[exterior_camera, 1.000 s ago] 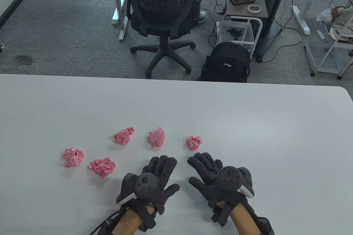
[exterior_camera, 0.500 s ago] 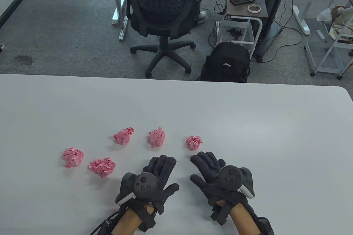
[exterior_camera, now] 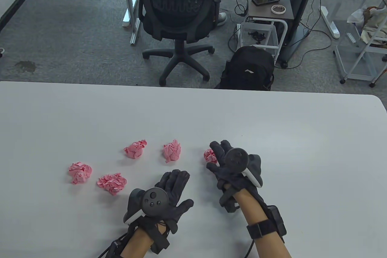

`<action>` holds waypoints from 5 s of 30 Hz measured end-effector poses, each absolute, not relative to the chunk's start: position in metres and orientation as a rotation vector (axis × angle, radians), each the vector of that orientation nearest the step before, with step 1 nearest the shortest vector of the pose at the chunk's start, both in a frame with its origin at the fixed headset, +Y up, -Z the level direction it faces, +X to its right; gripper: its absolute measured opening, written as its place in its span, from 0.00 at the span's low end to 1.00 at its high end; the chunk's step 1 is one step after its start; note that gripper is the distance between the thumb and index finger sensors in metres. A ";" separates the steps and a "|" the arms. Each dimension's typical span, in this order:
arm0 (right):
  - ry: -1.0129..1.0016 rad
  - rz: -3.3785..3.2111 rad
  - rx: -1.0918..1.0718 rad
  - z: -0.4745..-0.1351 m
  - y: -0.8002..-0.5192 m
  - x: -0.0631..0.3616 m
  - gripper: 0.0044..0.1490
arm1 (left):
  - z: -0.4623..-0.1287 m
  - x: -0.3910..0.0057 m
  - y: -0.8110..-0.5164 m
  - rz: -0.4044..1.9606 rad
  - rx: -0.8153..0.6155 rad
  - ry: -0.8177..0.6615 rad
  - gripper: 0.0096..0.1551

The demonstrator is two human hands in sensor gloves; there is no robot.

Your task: Flatten crumpled papers and stack

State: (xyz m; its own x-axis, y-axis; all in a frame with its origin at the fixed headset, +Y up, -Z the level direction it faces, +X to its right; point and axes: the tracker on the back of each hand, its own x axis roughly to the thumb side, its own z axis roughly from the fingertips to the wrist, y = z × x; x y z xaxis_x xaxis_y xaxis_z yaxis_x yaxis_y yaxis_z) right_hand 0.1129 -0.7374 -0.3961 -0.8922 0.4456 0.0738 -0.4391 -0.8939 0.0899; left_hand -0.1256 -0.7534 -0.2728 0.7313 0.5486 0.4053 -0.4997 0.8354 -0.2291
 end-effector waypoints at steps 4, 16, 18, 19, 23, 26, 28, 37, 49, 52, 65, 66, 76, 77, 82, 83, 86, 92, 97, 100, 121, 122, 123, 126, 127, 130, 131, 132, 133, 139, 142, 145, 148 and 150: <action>0.325 2.848 -0.015 -0.412 -0.742 0.097 0.49 | -0.274 -0.126 -0.756 0.586 -0.116 -0.480 0.51; -0.052 2.760 0.159 -0.348 -0.719 0.123 0.41 | -0.276 -0.125 -0.760 0.654 -0.106 -0.500 0.51; -0.103 2.716 0.197 -0.332 -0.714 0.125 0.41 | -0.277 -0.124 -0.760 0.658 -0.100 -0.501 0.51; -0.128 2.692 0.217 -0.324 -0.713 0.125 0.41 | -0.277 -0.124 -0.759 0.658 -0.093 -0.502 0.51; -0.203 2.596 0.346 -0.287 -0.712 0.120 0.41 | -0.277 -0.125 -0.757 0.678 -0.032 -0.483 0.46; -0.315 2.560 0.429 -0.271 -0.723 0.114 0.41 | -0.277 -0.128 -0.757 0.751 0.026 -0.447 0.39; -0.325 2.531 0.516 -0.265 -0.728 0.107 0.42 | -0.279 -0.128 -0.761 0.856 0.006 -0.440 0.38; -0.441 2.361 0.844 -0.249 -0.729 0.090 0.44 | -0.280 -0.117 -0.779 1.351 -0.221 -0.467 0.51; -0.201 1.969 0.648 -0.273 -0.746 0.117 0.47 | -0.279 -0.119 -0.774 1.352 -0.166 -0.536 0.36; -0.124 1.917 0.619 -0.275 -0.750 0.117 0.42 | -0.279 -0.128 -0.766 1.439 -0.104 -0.535 0.35; 0.010 1.780 0.576 -0.274 -0.752 0.114 0.44 | -0.272 -0.124 -0.750 1.079 0.086 -0.593 0.38; 0.022 1.764 0.575 -0.275 -0.752 0.114 0.43 | -0.273 -0.125 -0.752 1.123 0.071 -0.577 0.38; -0.108 1.862 0.658 -0.270 -0.743 0.113 0.38 | -0.283 -0.131 -0.779 1.581 -0.192 -0.462 0.35; -0.125 1.863 0.665 -0.269 -0.742 0.113 0.37 | -0.283 -0.131 -0.779 1.564 -0.186 -0.453 0.35; -0.115 1.835 0.689 -0.268 -0.741 0.113 0.30 | -0.282 -0.136 -0.767 1.207 -0.058 -0.460 0.35; -0.098 1.814 0.690 -0.269 -0.744 0.113 0.30 | -0.280 -0.137 -0.765 1.225 -0.040 -0.444 0.35; -0.033 1.775 0.694 -0.268 -0.748 0.109 0.38 | -0.277 -0.135 -0.761 1.283 -0.008 -0.432 0.35; -0.100 1.973 0.567 -0.267 -0.749 0.110 0.46 | -0.274 -0.124 -0.757 1.318 -0.057 -0.527 0.36; -0.182 1.959 0.462 -0.267 -0.745 0.118 0.30 | -0.276 -0.122 -0.760 1.266 -0.106 -0.541 0.35; -0.187 1.986 0.369 -0.268 -0.744 0.123 0.26 | -0.277 -0.121 -0.759 1.136 -0.096 -0.580 0.32; -0.154 1.730 0.424 -0.277 -0.748 0.134 0.28 | -0.276 -0.112 -0.768 1.616 -0.372 -0.699 0.41; -0.172 1.739 0.423 -0.277 -0.747 0.135 0.28 | -0.277 -0.112 -0.768 1.574 -0.331 -0.686 0.40; -0.188 1.746 0.428 -0.276 -0.745 0.135 0.28 | -0.278 -0.113 -0.767 1.522 -0.297 -0.662 0.38; -0.184 1.756 0.474 -0.274 -0.742 0.132 0.28 | -0.280 -0.119 -0.767 1.427 -0.245 -0.598 0.34; -0.168 1.744 0.492 -0.275 -0.743 0.130 0.28 | -0.280 -0.121 -0.766 1.407 -0.213 -0.563 0.32; -0.167 1.724 0.466 -0.274 -0.745 0.129 0.28 | -0.275 -0.128 -0.758 1.181 -0.028 -0.460 0.39; -0.193 1.744 0.442 -0.273 -0.744 0.130 0.28 | -0.273 -0.129 -0.753 1.074 0.034 -0.456 0.44; -0.231 1.800 0.405 -0.273 -0.742 0.133 0.28 | -0.269 -0.130 -0.744 0.909 0.119 -0.482 0.45; -0.259 1.839 0.373 -0.272 -0.741 0.135 0.28 | -0.265 -0.129 -0.737 0.816 0.188 -0.493 0.45; -0.341 1.958 0.376 -0.272 -0.734 0.142 0.29 | -0.249 -0.108 -0.722 0.680 0.249 -0.654 0.29; -0.249 1.873 0.469 -0.270 -0.736 0.131 0.32 | -0.257 -0.104 -0.739 0.821 0.074 -0.657 0.45; -0.123 1.775 0.539 -0.272 -0.740 0.127 0.34 | -0.259 -0.104 -0.746 0.937 -0.031 -0.641 0.59; -0.060 1.728 0.564 -0.273 -0.742 0.123 0.35 | -0.259 -0.105 -0.742 0.815 0.037 -0.612 0.52; -0.081 1.759 0.565 -0.273 -0.741 0.125 0.35 | -0.260 -0.107 -0.741 0.848 0.075 -0.584 0.45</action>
State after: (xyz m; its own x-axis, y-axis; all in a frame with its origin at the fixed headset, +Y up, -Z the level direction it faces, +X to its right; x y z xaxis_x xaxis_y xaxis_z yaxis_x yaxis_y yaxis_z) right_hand 0.1248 -0.7410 -0.2732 -0.1562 0.8973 0.4128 -0.9316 -0.2727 0.2404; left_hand -0.1074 -0.7408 -0.2595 0.5157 0.6850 0.5146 -0.7249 0.6690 -0.1641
